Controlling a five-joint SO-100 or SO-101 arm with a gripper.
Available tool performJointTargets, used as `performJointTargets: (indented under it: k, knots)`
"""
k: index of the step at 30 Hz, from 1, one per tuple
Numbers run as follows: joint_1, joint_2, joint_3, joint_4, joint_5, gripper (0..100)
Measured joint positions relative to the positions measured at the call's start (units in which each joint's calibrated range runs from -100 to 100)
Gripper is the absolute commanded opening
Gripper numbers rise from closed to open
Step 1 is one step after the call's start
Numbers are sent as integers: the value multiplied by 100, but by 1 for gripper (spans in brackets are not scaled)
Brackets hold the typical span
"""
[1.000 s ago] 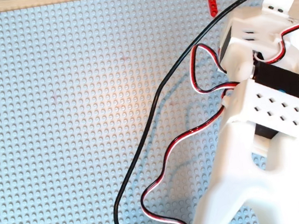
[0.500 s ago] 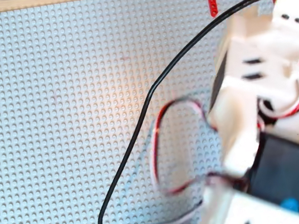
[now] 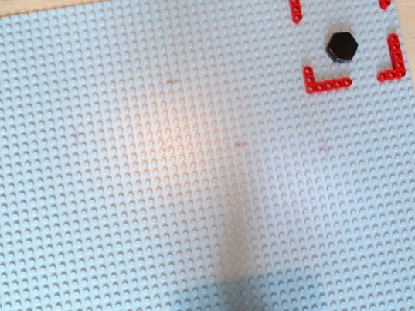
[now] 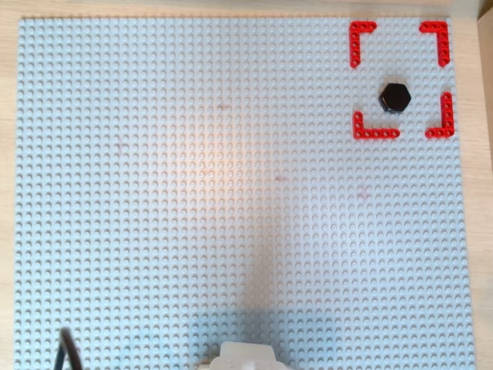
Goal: Grab the Lego and store it in red box
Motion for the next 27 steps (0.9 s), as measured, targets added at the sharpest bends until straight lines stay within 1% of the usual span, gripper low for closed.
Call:
performJointTargets:
  k: [3, 9, 27]
  knots:
    - [-36, -549, 54, 432, -5, 4]
    - [-65, -811, -63, 1235, -10, 4]
    - [-65, -811, -143, 1287, 15, 4]
